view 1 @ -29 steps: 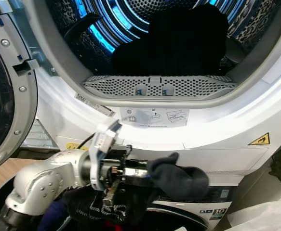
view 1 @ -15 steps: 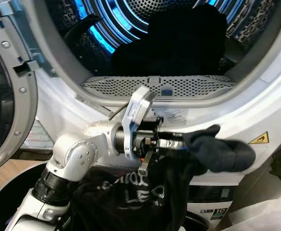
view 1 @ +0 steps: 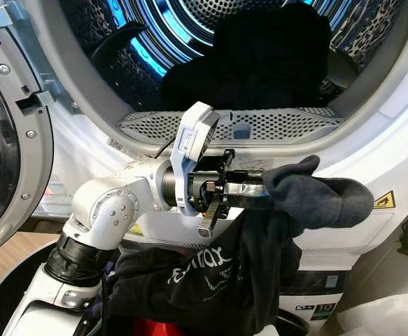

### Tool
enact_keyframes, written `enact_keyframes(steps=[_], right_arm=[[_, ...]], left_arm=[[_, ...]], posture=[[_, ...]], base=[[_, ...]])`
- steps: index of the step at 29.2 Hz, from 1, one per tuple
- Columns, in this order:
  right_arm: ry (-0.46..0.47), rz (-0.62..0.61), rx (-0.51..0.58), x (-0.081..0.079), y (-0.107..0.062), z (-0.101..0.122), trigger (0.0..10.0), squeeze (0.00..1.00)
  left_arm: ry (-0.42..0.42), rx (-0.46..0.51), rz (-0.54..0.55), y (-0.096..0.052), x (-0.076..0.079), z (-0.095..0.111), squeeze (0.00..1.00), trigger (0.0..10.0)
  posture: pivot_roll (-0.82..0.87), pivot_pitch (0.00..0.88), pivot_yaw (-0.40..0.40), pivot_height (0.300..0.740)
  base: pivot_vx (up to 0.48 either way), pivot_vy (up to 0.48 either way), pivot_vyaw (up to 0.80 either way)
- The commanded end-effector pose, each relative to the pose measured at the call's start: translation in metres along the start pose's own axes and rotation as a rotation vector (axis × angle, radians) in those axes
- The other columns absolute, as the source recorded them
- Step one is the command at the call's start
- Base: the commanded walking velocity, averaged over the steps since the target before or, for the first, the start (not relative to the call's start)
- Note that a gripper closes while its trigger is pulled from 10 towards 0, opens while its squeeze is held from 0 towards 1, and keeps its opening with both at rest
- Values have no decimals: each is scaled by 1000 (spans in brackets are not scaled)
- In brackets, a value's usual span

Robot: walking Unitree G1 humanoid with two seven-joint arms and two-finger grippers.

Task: Clothes washing

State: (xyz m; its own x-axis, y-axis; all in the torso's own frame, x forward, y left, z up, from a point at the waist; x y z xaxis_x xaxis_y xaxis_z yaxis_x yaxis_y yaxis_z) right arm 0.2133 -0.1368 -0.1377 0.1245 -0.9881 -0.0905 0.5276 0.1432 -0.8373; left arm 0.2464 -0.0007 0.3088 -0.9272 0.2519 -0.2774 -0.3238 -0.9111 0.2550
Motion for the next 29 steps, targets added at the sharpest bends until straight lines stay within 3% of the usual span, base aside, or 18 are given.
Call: enact_keyframes(steps=[1,9,15,19,21,25,29], right_arm=[[4,-2,-7,-2,0,-2,10000,0],[35,0,-6,-7,1,-4,10000,0],[41,3,-15,-11,1,-8,10000,0],[34,2,-20,-12,1,-10,10000,0],[30,4,-22,-12,1,-10,10000,0],[24,6,-14,-14,1,-6,10000,0],[27,10,-7,-17,2,-3,10000,0]], left_arm=[[82,15,-5,6,-5,19,0,0],[134,-11,11,17,-17,18,0,0],[153,-44,-9,24,-15,14,0,0],[258,-68,-56,33,-18,28,0,0],[316,-65,-44,38,-26,39,0,0],[488,-26,120,48,-63,75,0,0],[586,-10,263,44,-87,94,0,0]], posture=[[105,0,122,740],[83,0,140,740],[90,0,142,740],[105,0,137,740],[104,0,140,740],[95,0,148,740],[91,0,151,740]], base=[[0,0,0],[0,0,0],[0,0,0],[0,0,0],[0,0,0],[0,0,0],[0,0,0]])
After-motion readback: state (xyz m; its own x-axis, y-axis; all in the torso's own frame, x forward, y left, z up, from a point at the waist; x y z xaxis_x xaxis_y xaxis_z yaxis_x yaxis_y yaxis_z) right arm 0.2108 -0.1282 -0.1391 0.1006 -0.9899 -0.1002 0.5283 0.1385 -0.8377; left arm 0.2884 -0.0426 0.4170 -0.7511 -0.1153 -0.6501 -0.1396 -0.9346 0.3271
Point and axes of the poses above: a point about 5 cm out from each wrist's last joint towards the gripper, its own y axis pointing out of the wrist towards the gripper, its own z axis along the axis of the wrist's last joint, x = y × z, the point moved 6 cm from there along y, pointing out of the wrist towards the gripper, and after that the axes turned 15 degrees about y, right-handed, at the moved point
